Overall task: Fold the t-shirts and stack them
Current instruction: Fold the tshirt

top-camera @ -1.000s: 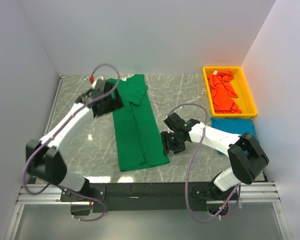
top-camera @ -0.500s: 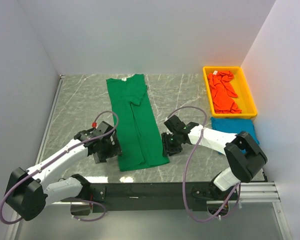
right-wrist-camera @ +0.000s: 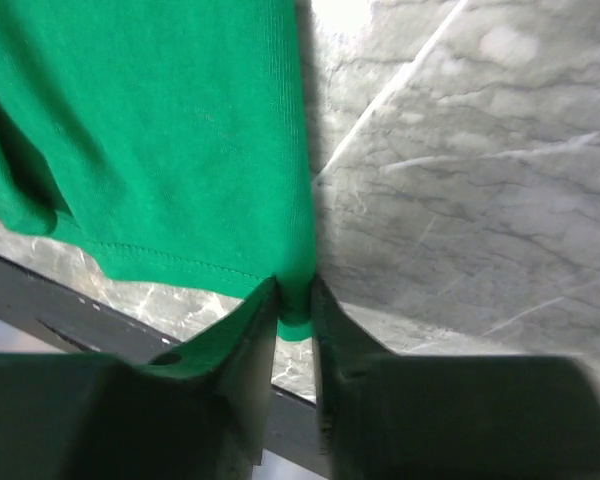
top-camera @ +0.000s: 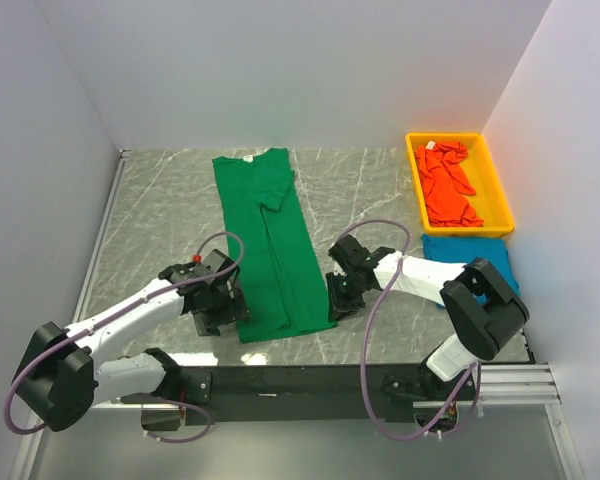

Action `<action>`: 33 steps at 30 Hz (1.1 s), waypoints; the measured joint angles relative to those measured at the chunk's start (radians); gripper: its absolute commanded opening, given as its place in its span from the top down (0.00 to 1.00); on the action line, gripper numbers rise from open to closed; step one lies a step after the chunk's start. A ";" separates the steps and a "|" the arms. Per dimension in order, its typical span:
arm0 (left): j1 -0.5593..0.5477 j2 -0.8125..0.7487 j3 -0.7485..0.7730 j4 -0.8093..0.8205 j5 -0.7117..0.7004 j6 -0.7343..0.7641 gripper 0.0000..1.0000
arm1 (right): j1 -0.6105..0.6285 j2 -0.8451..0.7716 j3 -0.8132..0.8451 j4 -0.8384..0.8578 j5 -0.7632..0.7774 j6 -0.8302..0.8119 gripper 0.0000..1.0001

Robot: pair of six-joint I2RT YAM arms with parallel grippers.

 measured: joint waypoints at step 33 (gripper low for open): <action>-0.037 0.163 -0.046 0.095 0.099 0.002 0.49 | -0.001 0.010 -0.006 0.002 -0.014 0.001 1.00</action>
